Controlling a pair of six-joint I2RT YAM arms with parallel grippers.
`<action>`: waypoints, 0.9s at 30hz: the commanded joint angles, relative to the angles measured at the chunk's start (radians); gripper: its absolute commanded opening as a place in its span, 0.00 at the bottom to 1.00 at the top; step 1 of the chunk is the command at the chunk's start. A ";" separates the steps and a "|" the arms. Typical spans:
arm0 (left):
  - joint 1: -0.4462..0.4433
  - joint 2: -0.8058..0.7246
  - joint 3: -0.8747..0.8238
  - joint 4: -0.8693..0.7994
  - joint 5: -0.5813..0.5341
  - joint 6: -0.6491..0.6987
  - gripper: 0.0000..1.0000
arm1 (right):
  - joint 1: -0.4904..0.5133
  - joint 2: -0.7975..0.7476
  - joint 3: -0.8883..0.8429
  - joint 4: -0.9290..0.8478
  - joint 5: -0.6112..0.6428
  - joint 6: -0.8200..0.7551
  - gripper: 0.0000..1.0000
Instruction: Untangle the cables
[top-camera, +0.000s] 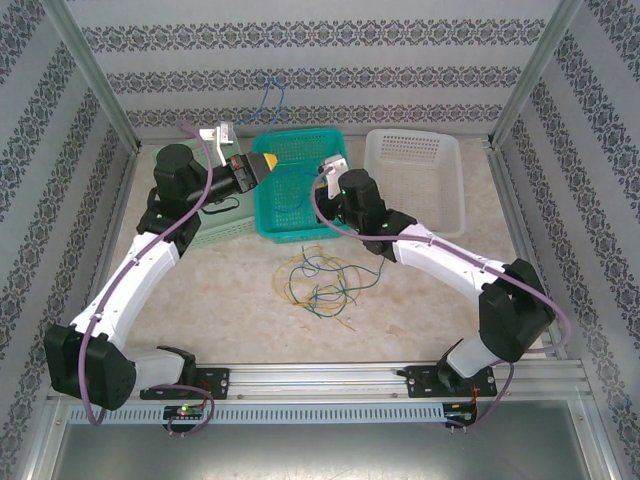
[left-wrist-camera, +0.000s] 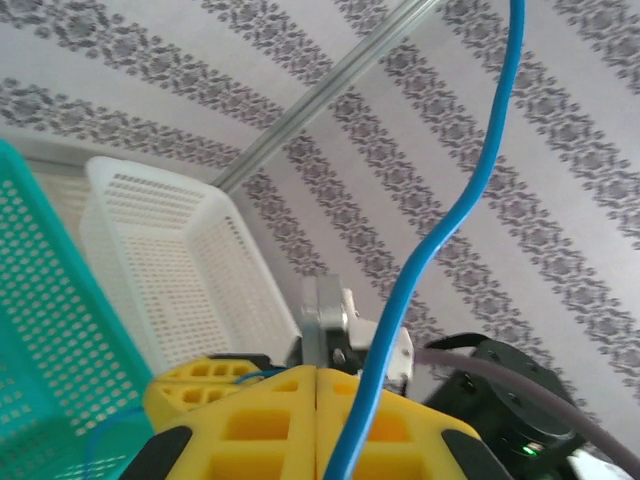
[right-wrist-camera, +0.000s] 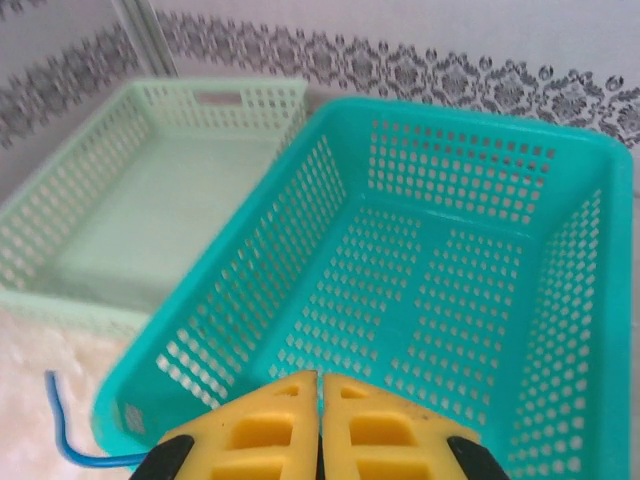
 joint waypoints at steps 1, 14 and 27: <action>0.014 -0.062 0.059 -0.194 -0.151 0.189 0.08 | 0.057 0.001 0.010 -0.223 0.059 -0.157 0.00; 0.013 -0.119 -0.022 -0.275 -0.282 0.299 0.07 | 0.122 -0.015 0.110 -0.347 -0.027 -0.123 0.70; -0.031 -0.116 0.023 -0.469 -0.045 0.581 0.07 | -0.298 -0.029 0.069 0.211 -0.721 0.680 0.77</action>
